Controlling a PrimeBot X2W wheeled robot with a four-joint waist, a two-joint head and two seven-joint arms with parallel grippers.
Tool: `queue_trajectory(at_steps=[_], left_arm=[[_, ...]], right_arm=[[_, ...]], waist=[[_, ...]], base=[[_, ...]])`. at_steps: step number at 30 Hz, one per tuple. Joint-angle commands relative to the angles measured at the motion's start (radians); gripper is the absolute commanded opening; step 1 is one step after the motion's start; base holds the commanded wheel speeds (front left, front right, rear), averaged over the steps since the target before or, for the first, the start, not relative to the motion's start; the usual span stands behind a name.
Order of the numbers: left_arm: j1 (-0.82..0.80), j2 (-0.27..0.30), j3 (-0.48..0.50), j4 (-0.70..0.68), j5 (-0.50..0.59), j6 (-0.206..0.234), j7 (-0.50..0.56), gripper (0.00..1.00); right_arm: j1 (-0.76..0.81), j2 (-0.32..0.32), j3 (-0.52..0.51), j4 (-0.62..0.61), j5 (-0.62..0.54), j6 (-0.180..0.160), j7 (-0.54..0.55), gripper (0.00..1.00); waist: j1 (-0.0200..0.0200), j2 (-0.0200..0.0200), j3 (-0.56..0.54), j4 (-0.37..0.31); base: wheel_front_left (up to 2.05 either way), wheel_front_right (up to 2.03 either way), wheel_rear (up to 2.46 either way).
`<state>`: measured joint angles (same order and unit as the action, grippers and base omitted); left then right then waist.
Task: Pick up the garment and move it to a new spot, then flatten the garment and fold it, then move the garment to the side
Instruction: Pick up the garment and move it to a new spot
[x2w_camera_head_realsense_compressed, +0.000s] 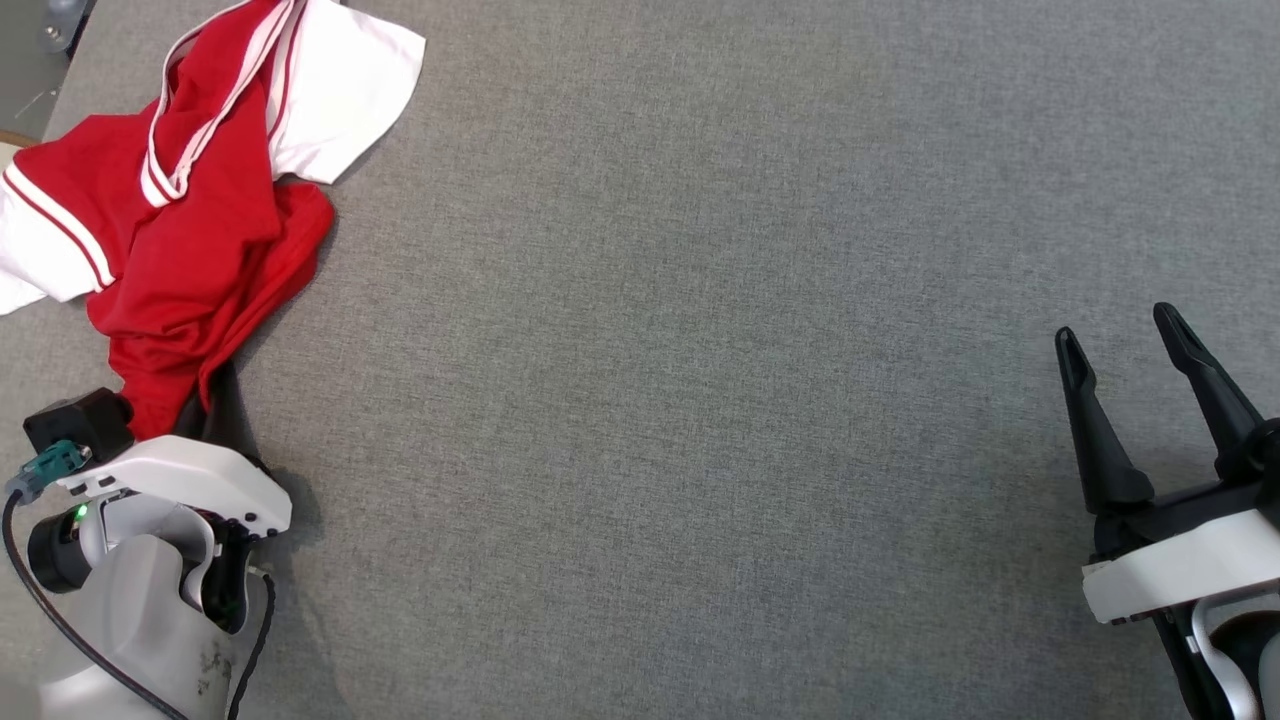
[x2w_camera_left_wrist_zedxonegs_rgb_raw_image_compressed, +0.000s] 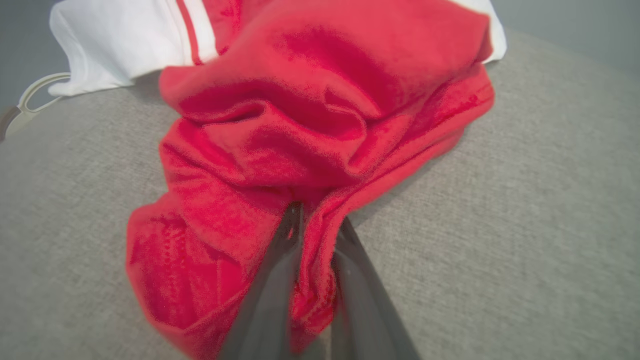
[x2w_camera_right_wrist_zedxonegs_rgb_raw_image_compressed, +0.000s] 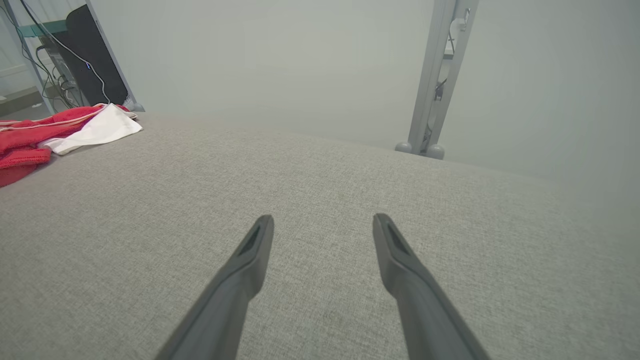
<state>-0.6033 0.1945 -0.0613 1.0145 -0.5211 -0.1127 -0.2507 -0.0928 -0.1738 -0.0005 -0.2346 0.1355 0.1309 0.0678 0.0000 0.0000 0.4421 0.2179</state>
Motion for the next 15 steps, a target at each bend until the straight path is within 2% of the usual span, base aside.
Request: queue_trajectory(at_steps=[1,6,15], left_arm=[[0.024,-0.007,-0.006,0.026,0.014,0.004,0.003,0.0],[0.051,0.012,0.023,-0.052,0.032,0.01,-0.013,0.0],[0.268,-0.028,0.102,-0.401,0.114,0.051,-0.014,0.0]], right_arm=[[0.0,0.001,-0.007,0.011,-0.005,0.0,-0.015,1.0],[0.018,0.012,-0.011,0.031,-0.003,0.0,-0.031,1.0],[0.069,0.037,-0.004,0.078,0.009,0.0,-0.062,1.0]], waist=[[0.0,0.0,-0.024,-0.005],[0.0,0.0,-0.077,-0.018],[0.0,0.0,-0.21,-0.065]], base=[[0.0,0.0,0.0],[0.0,0.0,0.0],[0.0,0.0,0.0]])
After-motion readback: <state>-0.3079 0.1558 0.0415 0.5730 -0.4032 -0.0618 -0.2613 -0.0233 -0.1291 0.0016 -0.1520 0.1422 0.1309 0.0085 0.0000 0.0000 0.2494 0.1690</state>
